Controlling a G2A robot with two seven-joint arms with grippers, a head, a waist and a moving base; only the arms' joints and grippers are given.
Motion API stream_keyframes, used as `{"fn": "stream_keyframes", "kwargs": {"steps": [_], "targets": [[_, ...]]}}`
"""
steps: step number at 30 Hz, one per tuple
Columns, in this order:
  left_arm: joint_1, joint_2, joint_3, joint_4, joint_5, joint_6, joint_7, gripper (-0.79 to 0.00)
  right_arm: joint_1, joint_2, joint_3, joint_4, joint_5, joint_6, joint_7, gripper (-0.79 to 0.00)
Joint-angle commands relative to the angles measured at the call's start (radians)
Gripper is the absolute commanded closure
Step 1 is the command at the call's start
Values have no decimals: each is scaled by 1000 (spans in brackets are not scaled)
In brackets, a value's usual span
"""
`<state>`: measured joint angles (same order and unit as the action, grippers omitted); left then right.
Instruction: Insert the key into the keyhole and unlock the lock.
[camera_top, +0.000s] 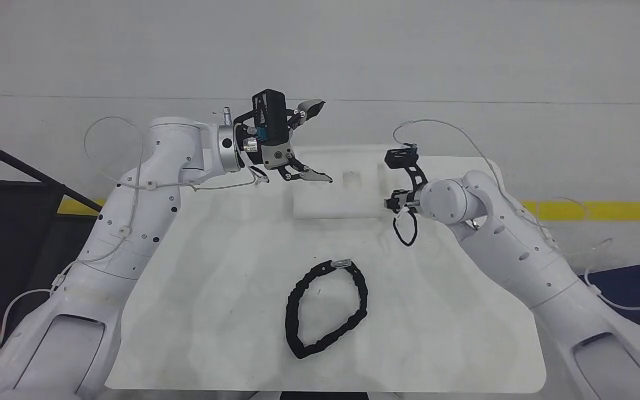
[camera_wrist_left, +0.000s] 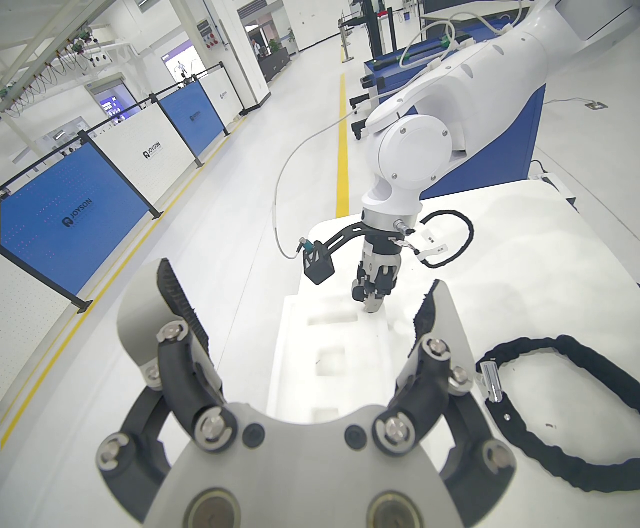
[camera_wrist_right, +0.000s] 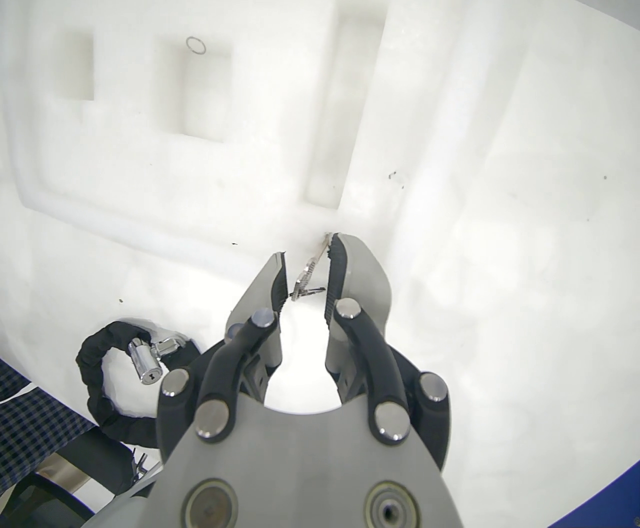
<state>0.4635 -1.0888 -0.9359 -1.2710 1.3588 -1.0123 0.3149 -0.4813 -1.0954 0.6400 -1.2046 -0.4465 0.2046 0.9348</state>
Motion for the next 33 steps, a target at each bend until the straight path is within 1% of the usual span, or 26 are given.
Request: {"fn": "stream_keyframes", "kwargs": {"steps": [1, 2, 12, 22, 27, 33], "targets": [[0, 0, 0, 0, 0, 0, 0, -785, 1, -3, 3, 3, -7, 0, 5, -25], [0, 0, 0, 0, 0, 0, 0, -785, 2, -4, 4, 4, -12, 1, 8, 0], [0, 0, 0, 0, 0, 0, 0, -785, 11, -13, 21, 5, -54, 5, 44, 0], [0, 0, 0, 0, 0, 0, 0, -785, 25, -15, 37, -23, -140, 0, 91, 0], [0, 0, 0, 0, 0, 0, 0, -785, 12, -3, 88, -52, -127, -17, 119, 0], [0, 0, 0, 0, 0, 0, 0, -785, -61, 36, 226, -117, -43, -50, 140, 0]]}}
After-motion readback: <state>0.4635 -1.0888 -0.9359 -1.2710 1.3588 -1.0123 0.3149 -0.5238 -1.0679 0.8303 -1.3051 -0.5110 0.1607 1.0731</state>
